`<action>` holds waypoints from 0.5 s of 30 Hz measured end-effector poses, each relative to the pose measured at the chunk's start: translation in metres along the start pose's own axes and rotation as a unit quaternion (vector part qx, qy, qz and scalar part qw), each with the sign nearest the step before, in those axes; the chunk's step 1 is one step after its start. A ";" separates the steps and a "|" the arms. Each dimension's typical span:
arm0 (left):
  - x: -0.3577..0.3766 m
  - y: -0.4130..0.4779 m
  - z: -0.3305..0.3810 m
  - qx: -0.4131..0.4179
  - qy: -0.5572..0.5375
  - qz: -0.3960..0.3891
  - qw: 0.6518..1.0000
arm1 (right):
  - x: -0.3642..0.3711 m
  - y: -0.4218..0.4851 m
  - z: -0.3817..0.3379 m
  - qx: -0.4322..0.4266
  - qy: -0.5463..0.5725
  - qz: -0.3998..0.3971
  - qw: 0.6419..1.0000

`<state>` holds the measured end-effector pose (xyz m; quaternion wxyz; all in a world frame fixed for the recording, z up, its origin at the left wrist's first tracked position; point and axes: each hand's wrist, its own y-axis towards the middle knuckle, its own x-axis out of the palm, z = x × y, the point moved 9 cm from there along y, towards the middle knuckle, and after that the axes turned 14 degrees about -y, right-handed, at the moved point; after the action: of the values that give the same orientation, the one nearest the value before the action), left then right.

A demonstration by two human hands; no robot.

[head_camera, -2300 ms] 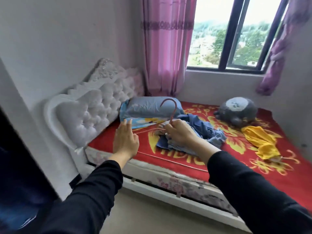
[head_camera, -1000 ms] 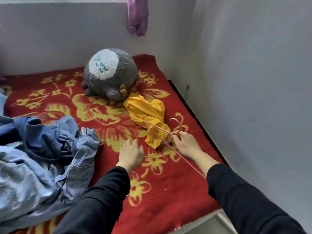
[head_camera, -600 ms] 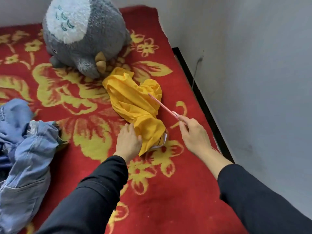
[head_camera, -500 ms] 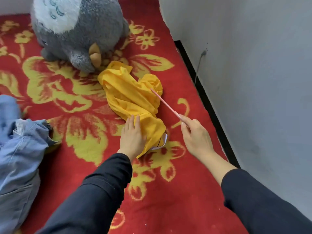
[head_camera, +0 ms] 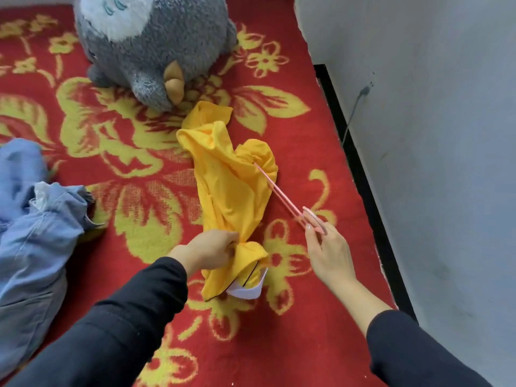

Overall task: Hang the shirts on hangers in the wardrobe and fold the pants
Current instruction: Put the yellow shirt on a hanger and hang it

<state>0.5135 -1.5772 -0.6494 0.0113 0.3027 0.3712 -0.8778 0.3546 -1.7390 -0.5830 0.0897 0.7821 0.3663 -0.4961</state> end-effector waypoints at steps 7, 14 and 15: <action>0.070 -0.103 -0.072 -0.219 -0.044 -0.245 0.944 | -0.019 -0.027 0.018 0.165 0.013 0.074 0.983; 0.004 -0.094 -0.053 -0.025 -0.050 0.230 0.971 | -0.024 -0.033 0.019 0.247 0.115 0.156 0.949; 0.004 -0.090 -0.050 -0.040 -0.041 0.250 0.967 | -0.020 -0.033 0.016 0.253 0.129 0.156 0.946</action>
<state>0.5142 -1.4780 -0.6209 0.2576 0.3485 0.3180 -0.8432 0.3164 -1.7328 -0.5670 -0.0835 0.8838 0.1104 -0.4469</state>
